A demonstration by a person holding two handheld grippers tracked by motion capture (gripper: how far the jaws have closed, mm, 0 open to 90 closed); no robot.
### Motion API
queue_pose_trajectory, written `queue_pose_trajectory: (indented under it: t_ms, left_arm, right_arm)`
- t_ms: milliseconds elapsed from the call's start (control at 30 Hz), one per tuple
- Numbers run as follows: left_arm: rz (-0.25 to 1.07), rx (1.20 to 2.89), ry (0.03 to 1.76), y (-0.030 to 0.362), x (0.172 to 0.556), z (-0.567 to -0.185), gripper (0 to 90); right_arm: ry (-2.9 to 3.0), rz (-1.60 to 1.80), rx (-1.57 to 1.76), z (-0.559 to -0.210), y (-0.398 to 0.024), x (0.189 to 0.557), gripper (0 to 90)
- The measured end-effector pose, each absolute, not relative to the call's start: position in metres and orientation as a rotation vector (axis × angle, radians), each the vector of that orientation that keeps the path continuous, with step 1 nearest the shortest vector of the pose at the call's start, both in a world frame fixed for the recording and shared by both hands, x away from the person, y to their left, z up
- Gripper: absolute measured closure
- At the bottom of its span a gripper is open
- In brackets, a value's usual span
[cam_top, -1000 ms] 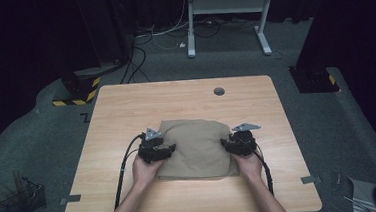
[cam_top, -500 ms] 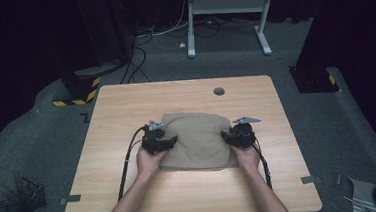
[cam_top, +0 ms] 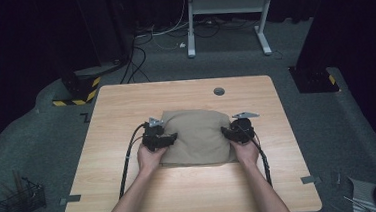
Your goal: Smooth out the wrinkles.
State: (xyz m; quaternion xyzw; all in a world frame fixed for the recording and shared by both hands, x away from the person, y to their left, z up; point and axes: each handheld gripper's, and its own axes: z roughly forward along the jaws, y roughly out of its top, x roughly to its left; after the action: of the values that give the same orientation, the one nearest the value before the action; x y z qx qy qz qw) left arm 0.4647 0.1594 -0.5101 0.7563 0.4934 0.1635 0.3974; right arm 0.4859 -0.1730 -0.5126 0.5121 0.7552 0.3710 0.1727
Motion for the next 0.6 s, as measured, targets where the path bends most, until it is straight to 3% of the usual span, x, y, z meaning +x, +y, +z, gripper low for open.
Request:
queue_pose_trajectory:
  t_ms: [600]
  left_arm:
    - [0.470,1.850,1.229,0.199,0.432,-0.490,35.8]
  right_arm:
    - [2.071,1.168,1.405,-0.493,-0.201,0.448,52.5]
